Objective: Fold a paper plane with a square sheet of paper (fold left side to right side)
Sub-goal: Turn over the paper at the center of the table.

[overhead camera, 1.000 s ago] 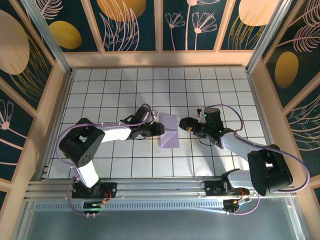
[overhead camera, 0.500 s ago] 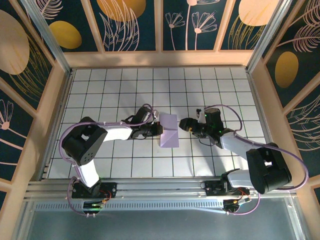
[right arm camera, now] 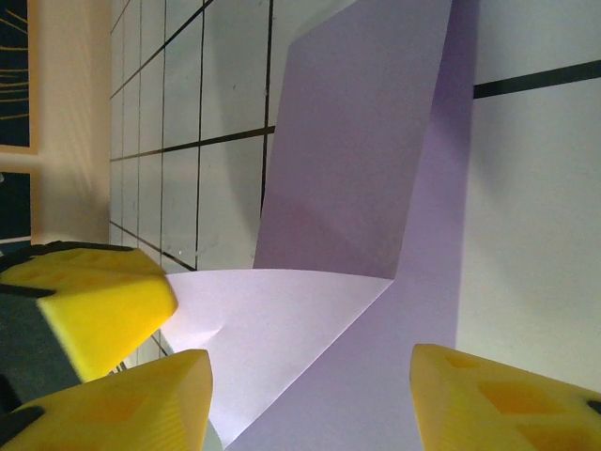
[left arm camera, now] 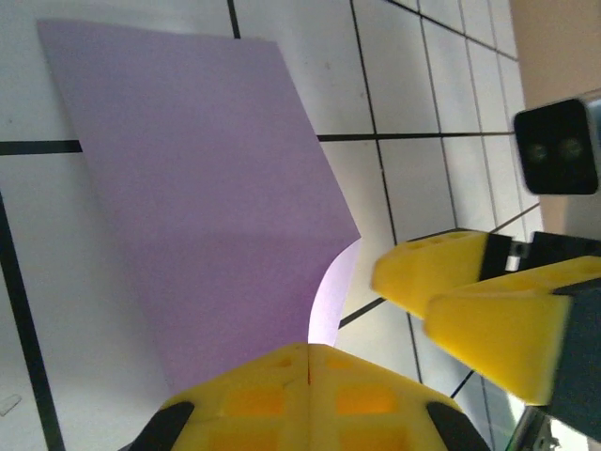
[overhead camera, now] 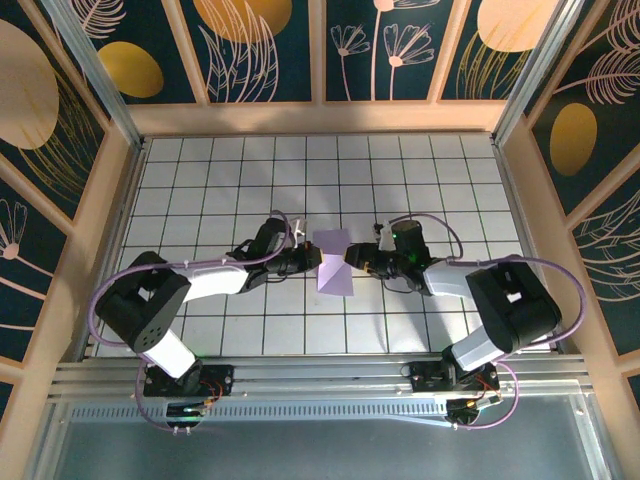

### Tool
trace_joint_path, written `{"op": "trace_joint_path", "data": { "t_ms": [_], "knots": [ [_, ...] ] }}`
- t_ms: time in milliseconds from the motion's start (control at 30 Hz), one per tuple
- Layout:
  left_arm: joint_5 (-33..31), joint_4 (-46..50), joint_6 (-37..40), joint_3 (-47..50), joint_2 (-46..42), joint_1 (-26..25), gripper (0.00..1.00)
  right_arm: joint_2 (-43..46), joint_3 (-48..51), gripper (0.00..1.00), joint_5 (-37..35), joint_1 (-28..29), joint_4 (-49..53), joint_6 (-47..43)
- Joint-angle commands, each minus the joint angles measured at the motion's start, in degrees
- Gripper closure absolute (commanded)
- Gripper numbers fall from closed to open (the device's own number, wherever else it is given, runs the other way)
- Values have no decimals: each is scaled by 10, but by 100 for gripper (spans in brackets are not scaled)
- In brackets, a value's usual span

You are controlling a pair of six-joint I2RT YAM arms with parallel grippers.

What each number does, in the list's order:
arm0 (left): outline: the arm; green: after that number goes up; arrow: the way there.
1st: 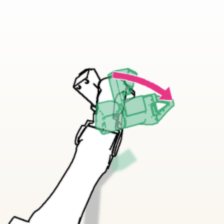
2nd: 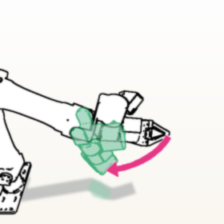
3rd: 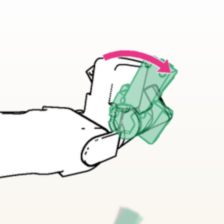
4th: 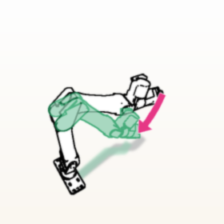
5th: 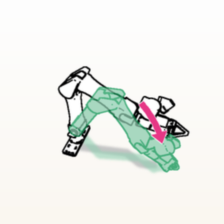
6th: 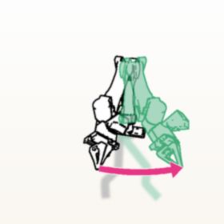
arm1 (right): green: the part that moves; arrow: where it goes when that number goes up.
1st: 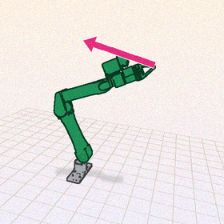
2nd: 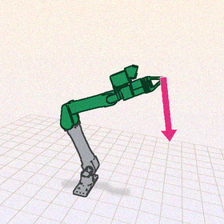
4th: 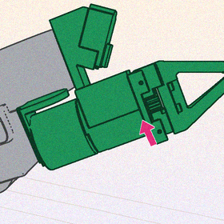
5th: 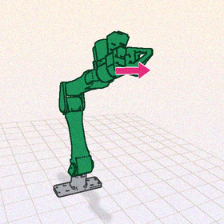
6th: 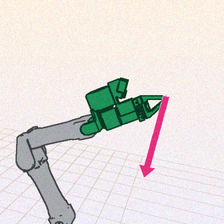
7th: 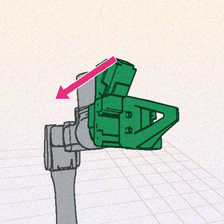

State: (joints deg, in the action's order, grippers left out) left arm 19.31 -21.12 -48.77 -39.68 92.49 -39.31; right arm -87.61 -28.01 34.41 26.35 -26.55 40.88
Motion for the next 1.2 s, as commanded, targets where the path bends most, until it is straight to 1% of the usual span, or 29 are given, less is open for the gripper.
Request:
{"op": "trace_joint_path", "data": {
  "t_ms": [0, 467, 667, 867, 933, 1100, 1167],
  "knots": [
    [-6, -37, -19, 13, -21, 4, 100, -20, 2, 42, 4, 12, -71, 22],
    [-7, -44, -29, 25, -8, 4, 100, -71, -14, 46, 10, 34, -153, 49],
    [-20, -27, -26, 24, 5, 4, 100, -74, -14, 51, 7, 38, -161, 47],
    [-20, -32, -28, 26, 10, 4, 100, -76, -12, 55, 2, 39, -159, 44],
    [-19, -32, -29, 25, 10, 4, 100, -80, -12, 58, -1, 39, -157, 43],
    [-19, -33, -28, 25, 9, 4, 96, -86, -16, 66, -8, 43, -153, 39],
    [-19, -35, -29, 27, 7, 4, 93, -87, -20, 72, -12, 45, -147, 35]
  ]
}}
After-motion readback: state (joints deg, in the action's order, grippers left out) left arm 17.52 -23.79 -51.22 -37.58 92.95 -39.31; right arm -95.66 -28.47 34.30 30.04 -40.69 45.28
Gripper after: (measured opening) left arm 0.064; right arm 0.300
